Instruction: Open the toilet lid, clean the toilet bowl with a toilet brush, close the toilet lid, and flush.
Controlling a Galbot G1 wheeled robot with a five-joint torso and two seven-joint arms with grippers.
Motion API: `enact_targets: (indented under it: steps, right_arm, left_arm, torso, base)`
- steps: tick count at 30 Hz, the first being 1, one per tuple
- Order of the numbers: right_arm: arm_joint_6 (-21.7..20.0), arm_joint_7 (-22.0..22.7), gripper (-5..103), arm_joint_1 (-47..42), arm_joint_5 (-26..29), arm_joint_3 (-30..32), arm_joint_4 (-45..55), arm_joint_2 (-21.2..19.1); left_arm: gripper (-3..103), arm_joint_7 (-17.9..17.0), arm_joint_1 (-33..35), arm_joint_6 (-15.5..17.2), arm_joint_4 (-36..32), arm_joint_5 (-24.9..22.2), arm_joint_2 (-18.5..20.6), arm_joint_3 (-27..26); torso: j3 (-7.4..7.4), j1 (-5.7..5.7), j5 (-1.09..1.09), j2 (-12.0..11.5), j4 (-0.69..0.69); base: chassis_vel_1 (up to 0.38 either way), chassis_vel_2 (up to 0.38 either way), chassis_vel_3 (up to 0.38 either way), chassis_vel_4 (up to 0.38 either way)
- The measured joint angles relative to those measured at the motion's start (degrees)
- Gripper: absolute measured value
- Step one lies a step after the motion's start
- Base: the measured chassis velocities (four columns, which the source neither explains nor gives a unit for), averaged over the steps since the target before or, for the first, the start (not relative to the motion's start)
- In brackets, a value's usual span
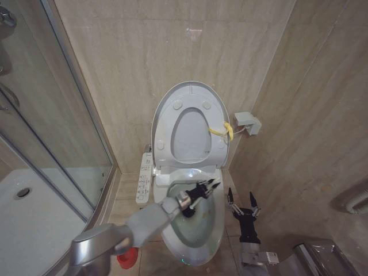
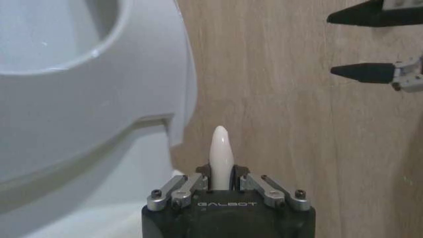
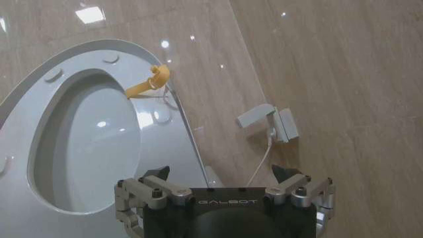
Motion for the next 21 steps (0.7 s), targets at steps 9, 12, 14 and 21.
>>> enact_targets:
  steps: [9, 12, 14, 21]
  right_arm:
    - [0.29, -0.12, 100, -0.20, 0.00, 0.08, 0.09, 0.20]
    - [0.44, -0.14, 100, -0.28, 0.25, 0.40, 0.16, -0.17]
    - [0.47, -0.14, 100, -0.29, 0.33, 0.44, 0.16, -0.26]
    - [0.91, -0.43, 100, -0.74, 0.87, 0.69, 0.35, -0.61]
  left_arm:
    - [22, -2.57, 0.18, 0.94, -7.21, -0.05, 7.12, 1.30]
    - [22, -3.75, 0.50, 1.49, -10.22, -0.08, 10.14, 2.40]
    - [22, -4.01, 0.51, 1.63, -10.76, -0.10, 10.58, 2.61]
    - [22, -5.42, -0.84, 2.78, -14.65, -1.01, 13.52, 5.92]
  torso:
    - [0.00, 0.00, 0.01, 0.00, 0.01]
    - [0.00, 0.00, 0.01, 0.00, 0.02]
    - [0.00, 0.00, 0.01, 0.00, 0.02]
    - [0.00, 0.00, 0.02, 0.00, 0.01]
  base:
    - [0.000, 0.000, 0.000, 0.000]
    - [0.000, 0.000, 0.000, 0.000]
    - [0.000, 0.000, 0.000, 0.000]
    - [0.000, 0.000, 0.000, 0.000]
